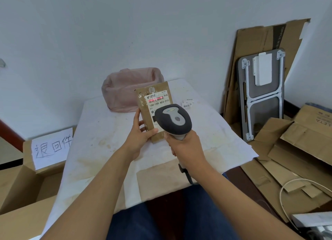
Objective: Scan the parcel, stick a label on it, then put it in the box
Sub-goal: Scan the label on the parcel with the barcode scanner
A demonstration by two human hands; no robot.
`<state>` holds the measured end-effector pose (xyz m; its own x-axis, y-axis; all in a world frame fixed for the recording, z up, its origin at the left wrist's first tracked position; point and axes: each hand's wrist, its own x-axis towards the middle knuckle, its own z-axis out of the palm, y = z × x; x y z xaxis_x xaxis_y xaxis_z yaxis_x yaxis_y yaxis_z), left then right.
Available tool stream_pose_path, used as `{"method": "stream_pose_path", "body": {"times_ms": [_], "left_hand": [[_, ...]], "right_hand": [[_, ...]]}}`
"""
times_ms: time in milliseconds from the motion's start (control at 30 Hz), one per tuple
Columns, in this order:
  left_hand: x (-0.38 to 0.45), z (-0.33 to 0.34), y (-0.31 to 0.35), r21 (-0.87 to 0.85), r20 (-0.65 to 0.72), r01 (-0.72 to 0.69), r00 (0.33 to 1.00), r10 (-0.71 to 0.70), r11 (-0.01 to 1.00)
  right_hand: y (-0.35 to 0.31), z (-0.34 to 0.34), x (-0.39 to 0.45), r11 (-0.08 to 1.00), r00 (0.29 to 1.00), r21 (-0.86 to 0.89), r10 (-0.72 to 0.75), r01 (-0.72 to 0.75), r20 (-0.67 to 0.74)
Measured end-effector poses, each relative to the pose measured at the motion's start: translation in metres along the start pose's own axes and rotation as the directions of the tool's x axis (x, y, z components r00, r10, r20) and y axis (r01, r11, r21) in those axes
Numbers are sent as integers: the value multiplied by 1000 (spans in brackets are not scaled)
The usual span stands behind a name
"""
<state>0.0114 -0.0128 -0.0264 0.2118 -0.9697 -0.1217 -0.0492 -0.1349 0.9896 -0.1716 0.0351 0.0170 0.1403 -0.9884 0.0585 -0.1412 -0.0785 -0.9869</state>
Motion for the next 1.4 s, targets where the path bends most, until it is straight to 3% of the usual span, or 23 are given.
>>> {"method": "stream_pose_path", "body": {"times_ms": [333, 467, 600, 733, 867, 1200, 1400], "left_hand": [[-1, -1, 0, -34, 4, -9, 1000, 9, 999], [-2, -1, 0, -38, 13, -15, 1000, 16, 999], [-2, -2, 0, -48, 20, -22, 1000, 23, 999], [-3, -2, 0, -48, 24, -26, 999, 27, 999], [-4, -1, 2, -45, 20, -22, 1000, 22, 999], [-5, -1, 3, -31, 16, -12, 1000, 12, 999], [-9, -2, 4, -22, 3, -3, 1000, 3, 1000]], "right_hand": [[-3, -11, 7, 1000, 999, 1, -7, 7, -42], [2, -29, 34, 967, 990, -253, -46, 11, -131], [17, -50, 65, 732, 989, -681, -124, 39, -76], [45, -66, 88, 537, 998, -844, -50, 4, -27], [67, -72, 96, 493, 997, -869, 72, -38, -3], [71, -72, 97, 438, 999, -898, 28, -47, -39], [67, -69, 88, 556, 997, -829, -16, -57, -79]]}}
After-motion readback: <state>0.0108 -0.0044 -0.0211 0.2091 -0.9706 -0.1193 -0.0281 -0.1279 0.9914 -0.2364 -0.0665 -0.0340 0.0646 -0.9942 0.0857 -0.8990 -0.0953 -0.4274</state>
